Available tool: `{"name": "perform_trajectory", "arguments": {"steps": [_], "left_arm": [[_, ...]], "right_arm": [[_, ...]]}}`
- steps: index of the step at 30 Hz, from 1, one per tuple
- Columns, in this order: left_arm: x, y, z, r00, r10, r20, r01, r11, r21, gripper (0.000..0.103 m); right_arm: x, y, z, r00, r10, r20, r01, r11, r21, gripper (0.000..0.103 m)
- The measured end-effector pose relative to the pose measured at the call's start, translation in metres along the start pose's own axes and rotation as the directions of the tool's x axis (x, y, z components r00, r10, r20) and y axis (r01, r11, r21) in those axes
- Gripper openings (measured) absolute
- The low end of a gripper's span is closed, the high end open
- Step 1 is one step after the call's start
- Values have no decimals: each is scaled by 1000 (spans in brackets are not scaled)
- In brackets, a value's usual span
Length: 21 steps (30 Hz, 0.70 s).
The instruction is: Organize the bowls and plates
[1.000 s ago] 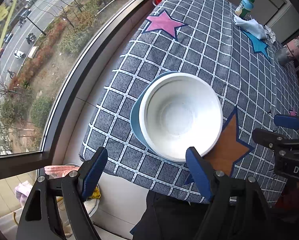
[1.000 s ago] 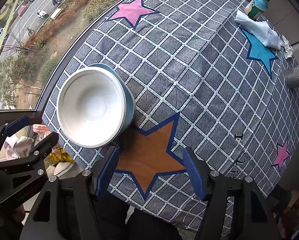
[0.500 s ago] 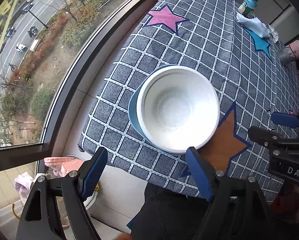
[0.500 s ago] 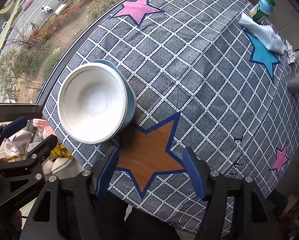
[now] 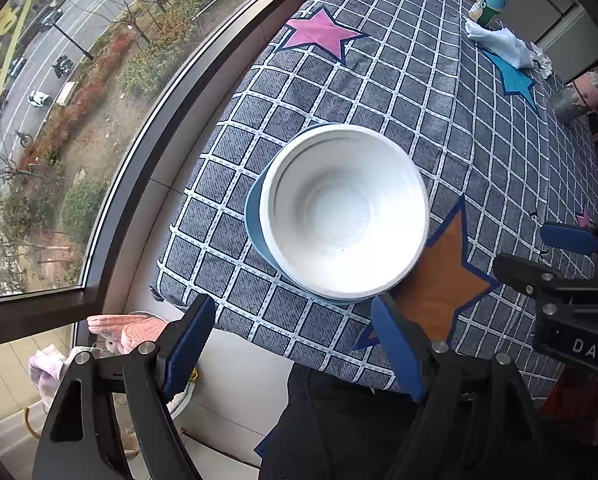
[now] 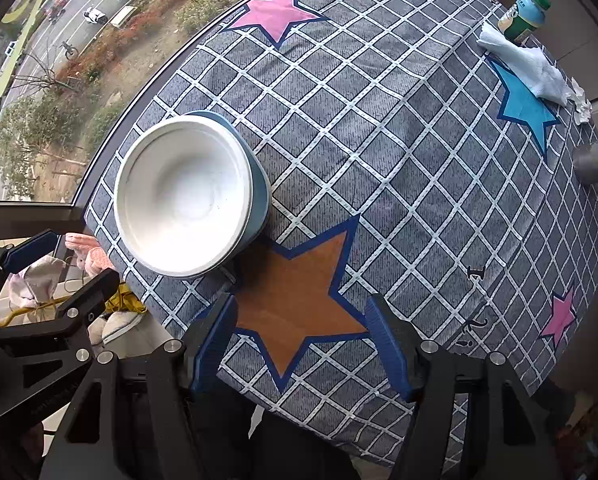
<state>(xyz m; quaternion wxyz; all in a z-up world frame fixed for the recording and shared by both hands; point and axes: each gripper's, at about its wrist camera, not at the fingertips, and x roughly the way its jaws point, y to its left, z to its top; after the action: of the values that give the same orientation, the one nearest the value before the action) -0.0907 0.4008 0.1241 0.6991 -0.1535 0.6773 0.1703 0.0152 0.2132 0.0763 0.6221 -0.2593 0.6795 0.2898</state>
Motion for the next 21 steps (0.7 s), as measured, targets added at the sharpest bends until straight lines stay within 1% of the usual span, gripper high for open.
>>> {"name": "perform_trajectory", "arguments": {"steps": [16, 19, 21], "left_arm": [[-4, -10, -2, 1000, 0, 10, 0, 1000, 8, 83], [-8, -10, -3, 999, 4, 33, -3, 1000, -6, 83], [-11, -11, -4, 998, -6, 57, 7, 1000, -13, 83]], "right_arm": [[-7, -12, -9, 1000, 2, 19, -3, 1000, 28, 68], [-7, -17, -13, 1000, 6, 22, -7, 999, 41, 68], [-8, -21, -16, 1000, 8, 24, -9, 999, 53, 68]]}}
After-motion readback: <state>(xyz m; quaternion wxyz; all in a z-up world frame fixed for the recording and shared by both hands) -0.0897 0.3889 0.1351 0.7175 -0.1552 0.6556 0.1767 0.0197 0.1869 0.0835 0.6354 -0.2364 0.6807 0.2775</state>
